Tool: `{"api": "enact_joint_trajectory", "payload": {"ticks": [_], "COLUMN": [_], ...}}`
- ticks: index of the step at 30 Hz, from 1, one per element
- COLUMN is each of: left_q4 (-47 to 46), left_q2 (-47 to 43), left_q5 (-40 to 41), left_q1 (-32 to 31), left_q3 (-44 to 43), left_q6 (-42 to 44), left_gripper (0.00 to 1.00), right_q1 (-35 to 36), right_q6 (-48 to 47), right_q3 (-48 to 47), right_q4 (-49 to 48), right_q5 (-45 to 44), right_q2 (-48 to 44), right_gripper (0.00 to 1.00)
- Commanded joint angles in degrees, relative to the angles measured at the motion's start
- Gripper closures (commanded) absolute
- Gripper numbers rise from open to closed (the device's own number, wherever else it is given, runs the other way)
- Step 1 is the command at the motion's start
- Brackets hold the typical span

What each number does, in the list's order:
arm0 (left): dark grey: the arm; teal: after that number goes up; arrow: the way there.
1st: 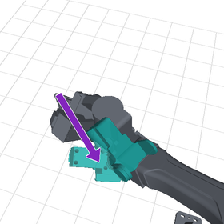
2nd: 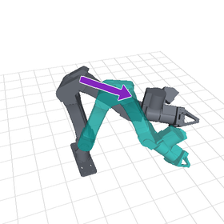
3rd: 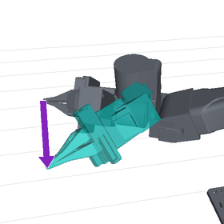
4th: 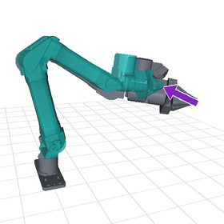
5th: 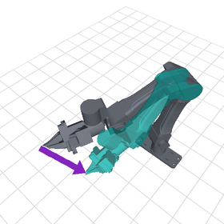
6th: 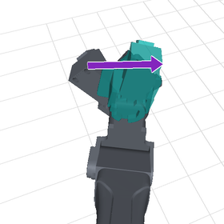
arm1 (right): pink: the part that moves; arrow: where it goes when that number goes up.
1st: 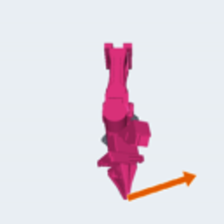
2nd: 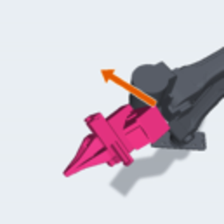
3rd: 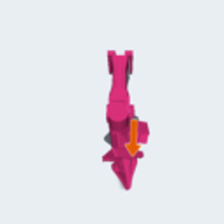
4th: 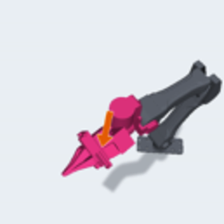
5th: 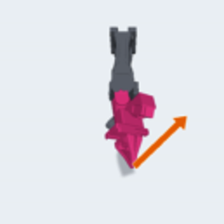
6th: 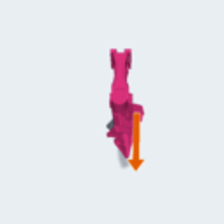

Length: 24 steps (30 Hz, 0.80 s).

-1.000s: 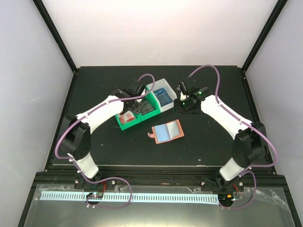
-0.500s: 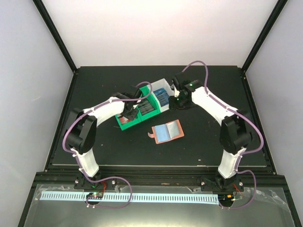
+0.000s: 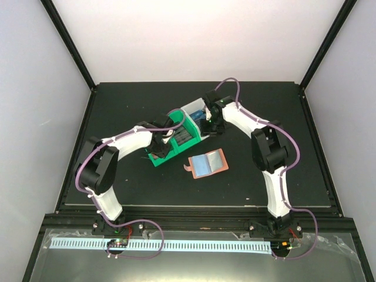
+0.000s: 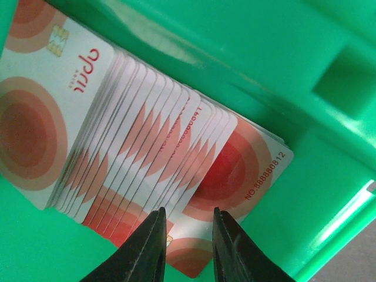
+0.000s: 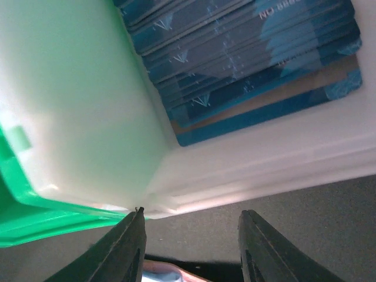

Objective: Put the credit cards into the card holder
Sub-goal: Adjust the storage box at the center of the board.

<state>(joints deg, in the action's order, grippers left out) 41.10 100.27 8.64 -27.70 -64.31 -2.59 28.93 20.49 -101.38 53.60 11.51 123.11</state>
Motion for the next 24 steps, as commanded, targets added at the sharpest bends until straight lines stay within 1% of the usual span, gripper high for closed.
{"api": "enact_joint_trajectory", "payload": {"ticks": [1, 7, 9, 12, 14, 17, 19, 21, 24], "left_q4": [0.7, -0.9, -1.1, -0.6, 0.3, 1.4, 2.5, 3.7, 5.0], "left_q2": [-2.6, -3.5, -3.7, -3.9, -4.4, -6.0, -7.2, -8.0, -7.8], "left_q5": [-7.5, -16.2, -17.9, -14.7, -10.0, -4.4, -2.2, -0.8, -0.1], "left_q1": [-0.4, -0.6, -1.0, -1.2, -1.2, -1.2, -1.1, -1.0, -0.5], "left_q3": [1.0, 1.5, 1.4, 0.8, 0.0, -0.8, -1.4, -2.2, -3.4], "left_q6": [-0.8, 1.1, 2.1, 1.6, -0.4, -2.5, -3.3, -3.5, -2.8], "left_gripper": [0.75, 0.73, 0.69, 0.65, 0.62, 0.5, 0.47, 0.45, 0.47], "right_q1": [0.6, 0.6, 0.6, 0.6, 0.6, 0.6, 0.7, 0.8, 1.6], "right_q6": [0.2, -0.3, -0.6, -0.8, -0.2, 2.1, 3.9, 5.4, 6.8], "right_q3": [-2.3, -2.6, -3.4, -4.4, -4.4, 1.9, 7.5, 11.9, 15.0], "right_q4": [1.8, -0.1, -1.1, -3.3, -3.2, -5.8, -9.2, -12.6, -16.0], "right_q5": [0.0, 1.0, 1.0, 0.8, 0.9, 2.6, 4.6, 7.6, 12.2], "right_q2": [1.7, 4.5, 4.9, 4.7, 4.0, -2.0, -6.5, -10.0, -11.2], "right_gripper": [0.55, 0.55, 0.54, 0.52, 0.51, 0.5, 0.48, 0.44, 0.41]}}
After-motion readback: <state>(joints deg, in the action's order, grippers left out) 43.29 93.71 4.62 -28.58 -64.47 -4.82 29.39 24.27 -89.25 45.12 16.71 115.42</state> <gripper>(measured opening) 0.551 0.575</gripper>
